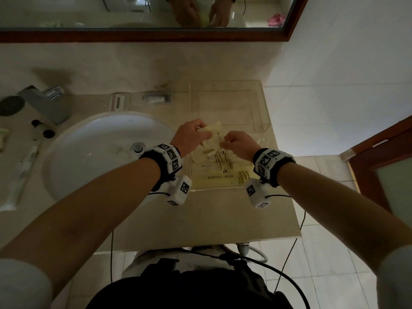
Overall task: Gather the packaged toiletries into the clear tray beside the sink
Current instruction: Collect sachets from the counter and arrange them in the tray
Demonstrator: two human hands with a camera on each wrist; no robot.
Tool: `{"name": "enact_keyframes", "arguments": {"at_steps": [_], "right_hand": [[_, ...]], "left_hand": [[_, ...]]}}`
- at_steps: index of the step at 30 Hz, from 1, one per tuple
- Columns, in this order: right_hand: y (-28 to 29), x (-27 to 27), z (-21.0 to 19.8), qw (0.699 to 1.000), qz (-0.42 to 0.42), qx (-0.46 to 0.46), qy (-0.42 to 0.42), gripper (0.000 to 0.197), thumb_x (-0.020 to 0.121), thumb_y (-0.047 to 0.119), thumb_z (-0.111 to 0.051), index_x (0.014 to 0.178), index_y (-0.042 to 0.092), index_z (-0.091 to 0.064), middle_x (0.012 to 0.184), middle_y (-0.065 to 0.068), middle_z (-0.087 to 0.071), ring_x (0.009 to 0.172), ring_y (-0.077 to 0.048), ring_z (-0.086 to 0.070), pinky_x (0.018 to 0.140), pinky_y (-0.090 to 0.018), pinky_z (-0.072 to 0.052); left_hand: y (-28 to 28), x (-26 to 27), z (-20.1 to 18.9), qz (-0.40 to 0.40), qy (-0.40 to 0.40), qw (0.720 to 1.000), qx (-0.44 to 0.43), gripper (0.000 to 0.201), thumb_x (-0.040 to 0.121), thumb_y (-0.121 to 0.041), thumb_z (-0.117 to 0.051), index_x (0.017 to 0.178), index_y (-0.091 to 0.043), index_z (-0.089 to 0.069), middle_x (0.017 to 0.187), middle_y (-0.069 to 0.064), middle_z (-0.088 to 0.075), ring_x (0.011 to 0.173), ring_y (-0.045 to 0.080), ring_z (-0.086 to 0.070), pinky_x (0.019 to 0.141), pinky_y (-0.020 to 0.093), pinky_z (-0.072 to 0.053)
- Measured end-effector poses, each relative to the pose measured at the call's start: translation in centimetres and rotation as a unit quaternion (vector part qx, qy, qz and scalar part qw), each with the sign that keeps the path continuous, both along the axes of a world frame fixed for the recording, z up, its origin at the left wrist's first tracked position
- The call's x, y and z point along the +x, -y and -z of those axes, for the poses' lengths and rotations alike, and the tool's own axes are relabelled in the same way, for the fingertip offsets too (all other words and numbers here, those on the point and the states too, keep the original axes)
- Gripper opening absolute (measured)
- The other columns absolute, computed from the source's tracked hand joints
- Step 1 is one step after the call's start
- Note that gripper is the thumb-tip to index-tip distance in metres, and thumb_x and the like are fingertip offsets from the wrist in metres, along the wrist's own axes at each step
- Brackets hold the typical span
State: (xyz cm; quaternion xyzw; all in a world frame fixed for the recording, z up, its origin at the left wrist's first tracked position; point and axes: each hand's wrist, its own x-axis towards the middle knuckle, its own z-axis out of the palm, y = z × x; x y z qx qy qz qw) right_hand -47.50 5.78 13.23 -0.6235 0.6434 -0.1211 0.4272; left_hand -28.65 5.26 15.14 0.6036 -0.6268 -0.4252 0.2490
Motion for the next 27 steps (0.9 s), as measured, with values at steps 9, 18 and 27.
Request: {"name": "enact_keyframes", "arguments": {"at_steps": [9, 18, 27], "right_hand": [[0.4, -0.9, -0.9, 0.993, 0.038, 0.048, 0.099, 0.005, 0.084, 0.01, -0.069, 0.084, 0.012, -0.064, 0.076, -0.004, -0.064, 0.071, -0.019, -0.057, 0.061, -0.025, -0.048], [0.2, 0.9, 0.5, 0.991, 0.098, 0.076, 0.054, 0.009, 0.084, 0.017, -0.07, 0.085, 0.009, -0.065, 0.073, -0.005, -0.062, 0.064, -0.016, -0.056, 0.056, -0.025, -0.046], [0.1, 1.6, 1.2, 0.994, 0.066, 0.085, 0.016, 0.02, 0.091, 0.014, -0.056, 0.104, 0.004, -0.067, 0.089, -0.009, -0.062, 0.078, -0.02, -0.057, 0.057, -0.024, -0.047]], "left_hand": [[-0.4, 1.9, 1.3, 0.07, 0.121, 0.99, 0.025, 0.021, 0.08, -0.03, -0.07, 0.096, -0.019, -0.064, 0.084, -0.005, -0.062, 0.074, 0.013, -0.057, 0.073, 0.029, -0.046], [-0.7, 1.5, 1.3, 0.082, 0.197, 0.977, 0.002, 0.035, 0.079, -0.018, -0.065, 0.112, -0.027, -0.054, 0.082, -0.004, -0.06, 0.075, 0.018, -0.059, 0.068, 0.028, -0.043], [-0.6, 0.3, 1.6, 0.139, 0.267, 0.949, -0.092, 0.04, 0.08, -0.024, -0.062, 0.119, -0.029, -0.054, 0.119, -0.006, -0.055, 0.118, 0.014, -0.044, 0.089, 0.033, -0.043]]}}
